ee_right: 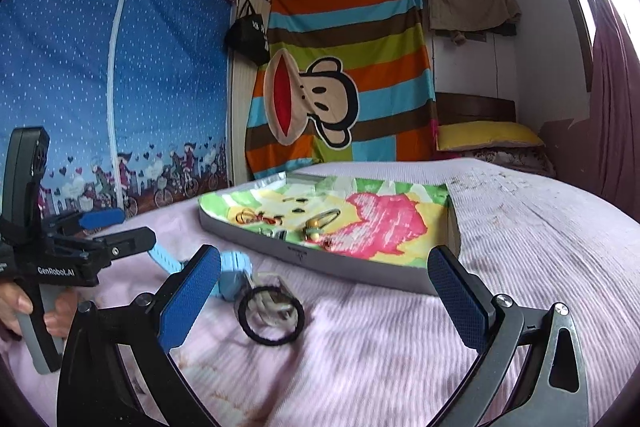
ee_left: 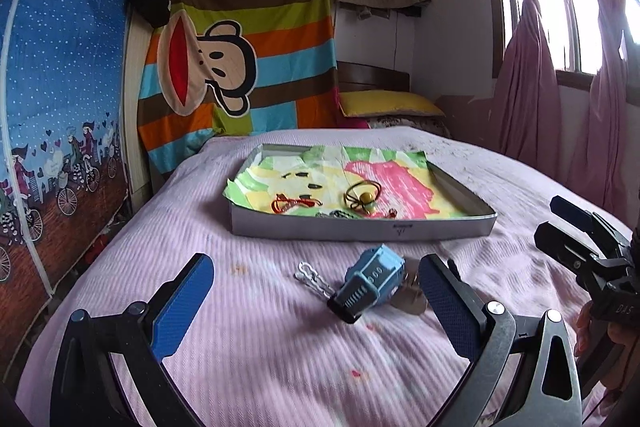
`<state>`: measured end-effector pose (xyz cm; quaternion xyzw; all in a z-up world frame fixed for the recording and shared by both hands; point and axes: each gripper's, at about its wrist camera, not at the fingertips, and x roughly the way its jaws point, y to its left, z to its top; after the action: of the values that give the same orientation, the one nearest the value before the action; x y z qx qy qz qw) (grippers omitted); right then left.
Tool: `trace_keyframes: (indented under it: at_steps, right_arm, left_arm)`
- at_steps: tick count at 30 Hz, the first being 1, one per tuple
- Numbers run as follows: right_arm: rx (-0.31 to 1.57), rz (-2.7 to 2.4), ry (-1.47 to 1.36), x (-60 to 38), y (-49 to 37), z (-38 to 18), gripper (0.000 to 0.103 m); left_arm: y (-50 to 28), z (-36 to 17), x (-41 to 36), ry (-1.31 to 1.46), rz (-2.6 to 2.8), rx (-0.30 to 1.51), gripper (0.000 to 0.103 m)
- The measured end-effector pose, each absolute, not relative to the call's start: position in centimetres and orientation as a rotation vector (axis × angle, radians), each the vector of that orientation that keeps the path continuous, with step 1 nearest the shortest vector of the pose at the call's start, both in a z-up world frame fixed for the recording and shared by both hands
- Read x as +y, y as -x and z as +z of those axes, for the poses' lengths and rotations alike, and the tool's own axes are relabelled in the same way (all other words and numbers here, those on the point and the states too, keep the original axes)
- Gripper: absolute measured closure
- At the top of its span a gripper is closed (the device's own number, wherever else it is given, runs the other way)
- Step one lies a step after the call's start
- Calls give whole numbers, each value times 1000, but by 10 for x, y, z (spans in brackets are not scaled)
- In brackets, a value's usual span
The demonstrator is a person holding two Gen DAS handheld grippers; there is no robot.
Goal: Organize jewelry
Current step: 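Withdraw both open tools from the tray back toward the remaining jewelry, then grasp the black hair tie with the right tool while the left grasps the light-blue watch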
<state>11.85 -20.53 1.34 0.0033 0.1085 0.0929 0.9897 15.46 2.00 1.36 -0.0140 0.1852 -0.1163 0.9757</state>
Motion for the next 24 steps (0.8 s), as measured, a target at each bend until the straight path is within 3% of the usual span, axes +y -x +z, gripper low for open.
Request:
trace_keyframes:
  at_steps: [19,22,24]
  right_arm:
    - [427,247,-12,-201,-158,-18,1]
    - [452,267,-20,-201,-164,-22,2]
    - [468,280,-24,-199,-168,-25,8]
  left_arm:
    - [-171,-12,12,-15,-311,478,0]
    - [-173,-13,9,-21,-337,486,9]
    - [-174,-15,8,-25,-351,495,14]
